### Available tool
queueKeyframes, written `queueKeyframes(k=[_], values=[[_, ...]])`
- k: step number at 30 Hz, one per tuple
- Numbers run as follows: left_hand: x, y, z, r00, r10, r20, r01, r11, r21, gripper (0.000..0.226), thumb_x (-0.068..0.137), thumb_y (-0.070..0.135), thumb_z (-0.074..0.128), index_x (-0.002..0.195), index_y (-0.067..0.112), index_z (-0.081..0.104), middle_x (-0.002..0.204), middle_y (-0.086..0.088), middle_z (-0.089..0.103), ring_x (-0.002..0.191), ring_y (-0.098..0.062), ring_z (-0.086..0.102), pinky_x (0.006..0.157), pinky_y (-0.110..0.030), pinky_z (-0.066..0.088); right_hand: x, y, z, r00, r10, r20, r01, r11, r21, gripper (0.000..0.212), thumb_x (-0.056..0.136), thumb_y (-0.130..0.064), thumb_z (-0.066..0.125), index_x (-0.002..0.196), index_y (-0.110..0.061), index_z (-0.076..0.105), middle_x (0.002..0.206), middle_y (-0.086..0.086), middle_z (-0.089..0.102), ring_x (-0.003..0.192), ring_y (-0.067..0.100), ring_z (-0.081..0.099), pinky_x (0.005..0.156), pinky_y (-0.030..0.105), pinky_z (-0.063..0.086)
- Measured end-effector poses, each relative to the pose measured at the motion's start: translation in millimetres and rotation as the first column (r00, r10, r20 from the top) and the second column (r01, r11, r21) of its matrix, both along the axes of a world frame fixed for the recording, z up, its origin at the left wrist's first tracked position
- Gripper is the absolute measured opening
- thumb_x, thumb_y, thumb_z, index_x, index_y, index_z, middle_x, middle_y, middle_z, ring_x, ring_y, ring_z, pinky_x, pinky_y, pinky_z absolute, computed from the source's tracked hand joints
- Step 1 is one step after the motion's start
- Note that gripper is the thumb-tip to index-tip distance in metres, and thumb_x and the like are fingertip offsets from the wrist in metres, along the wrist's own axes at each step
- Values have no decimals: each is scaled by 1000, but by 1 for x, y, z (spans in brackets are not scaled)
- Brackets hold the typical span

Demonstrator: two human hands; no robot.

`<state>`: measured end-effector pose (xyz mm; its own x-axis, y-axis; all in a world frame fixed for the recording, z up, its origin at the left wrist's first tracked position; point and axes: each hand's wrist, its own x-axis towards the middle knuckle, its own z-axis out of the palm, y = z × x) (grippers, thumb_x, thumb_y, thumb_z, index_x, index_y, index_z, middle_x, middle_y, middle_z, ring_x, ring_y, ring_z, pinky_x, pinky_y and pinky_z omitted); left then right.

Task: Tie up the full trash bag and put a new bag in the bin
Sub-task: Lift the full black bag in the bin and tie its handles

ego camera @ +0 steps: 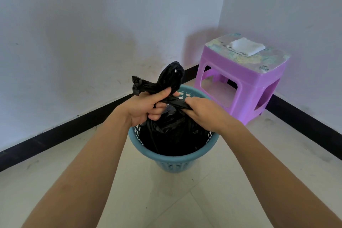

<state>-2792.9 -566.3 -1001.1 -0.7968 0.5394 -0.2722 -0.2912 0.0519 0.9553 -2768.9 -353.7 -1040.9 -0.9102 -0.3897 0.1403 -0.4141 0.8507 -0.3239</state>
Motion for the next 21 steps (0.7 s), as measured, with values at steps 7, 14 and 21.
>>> queueKeyframes(k=[7,14,21], values=[[3,8,7,995,-32,93,31,999,22,43,95,58,46,73,21,48,60,4,31,45,-11,21,43,-24,23,5,22,5,888,-125,443,297,891,-343,67,77,-73,59,123,-25,56,115,-11,61,107,9,59,97,28,46],[4,15,11,996,-88,-2,88,994,-72,40,92,57,52,76,20,51,62,2,39,51,-15,28,50,-27,26,5,2,65,933,-114,342,354,468,-810,60,87,-72,43,129,-33,61,114,-13,65,88,2,62,84,27,51],[3,9,1,995,86,49,-91,989,121,50,89,41,58,122,4,65,96,-13,74,56,-11,51,52,-21,42,6,-5,65,959,-233,162,253,441,-861,17,91,-17,70,101,-6,77,72,-2,70,52,-2,59,63,15,52]])
